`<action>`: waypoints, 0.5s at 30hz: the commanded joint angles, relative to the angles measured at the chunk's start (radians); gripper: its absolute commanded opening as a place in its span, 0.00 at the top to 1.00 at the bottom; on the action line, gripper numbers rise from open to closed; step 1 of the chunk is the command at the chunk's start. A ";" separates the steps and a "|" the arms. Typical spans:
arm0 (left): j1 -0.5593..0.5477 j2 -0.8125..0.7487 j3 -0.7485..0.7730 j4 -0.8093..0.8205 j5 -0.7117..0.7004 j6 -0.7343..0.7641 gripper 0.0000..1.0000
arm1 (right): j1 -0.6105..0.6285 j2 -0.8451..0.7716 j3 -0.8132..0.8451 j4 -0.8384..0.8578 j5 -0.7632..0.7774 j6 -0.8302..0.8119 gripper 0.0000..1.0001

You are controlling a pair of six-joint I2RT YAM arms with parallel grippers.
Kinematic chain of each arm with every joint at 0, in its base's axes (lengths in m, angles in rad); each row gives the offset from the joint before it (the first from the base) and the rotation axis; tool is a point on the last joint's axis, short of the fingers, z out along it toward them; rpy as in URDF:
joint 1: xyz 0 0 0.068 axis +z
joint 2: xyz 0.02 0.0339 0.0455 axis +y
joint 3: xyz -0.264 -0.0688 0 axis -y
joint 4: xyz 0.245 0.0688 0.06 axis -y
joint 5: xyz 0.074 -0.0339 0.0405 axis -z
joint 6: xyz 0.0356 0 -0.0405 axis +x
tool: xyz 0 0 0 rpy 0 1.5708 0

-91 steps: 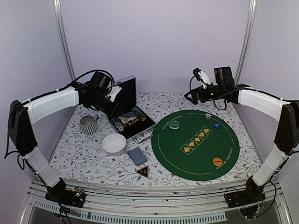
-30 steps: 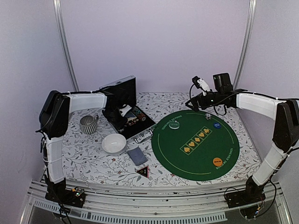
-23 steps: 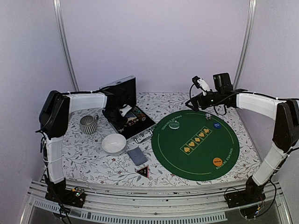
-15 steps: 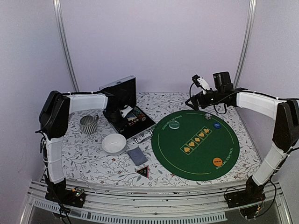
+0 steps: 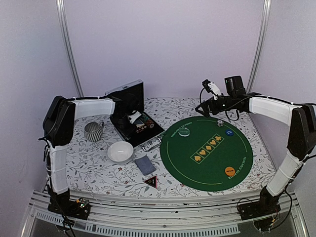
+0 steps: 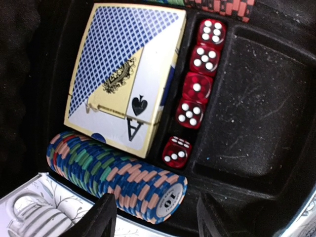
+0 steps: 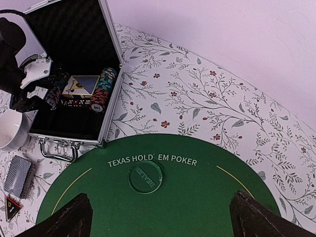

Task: Distribute texas hold em gaming equipment
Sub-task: Pick up the pile of poker chips from the chip case.

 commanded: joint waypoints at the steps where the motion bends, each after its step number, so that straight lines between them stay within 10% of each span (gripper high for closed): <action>1: 0.010 0.035 0.033 -0.014 -0.011 0.003 0.42 | 0.000 0.007 0.013 -0.010 -0.017 -0.007 0.01; 15: 0.010 0.028 0.021 -0.052 0.041 -0.037 0.48 | -0.001 0.006 0.013 -0.016 -0.018 -0.008 0.01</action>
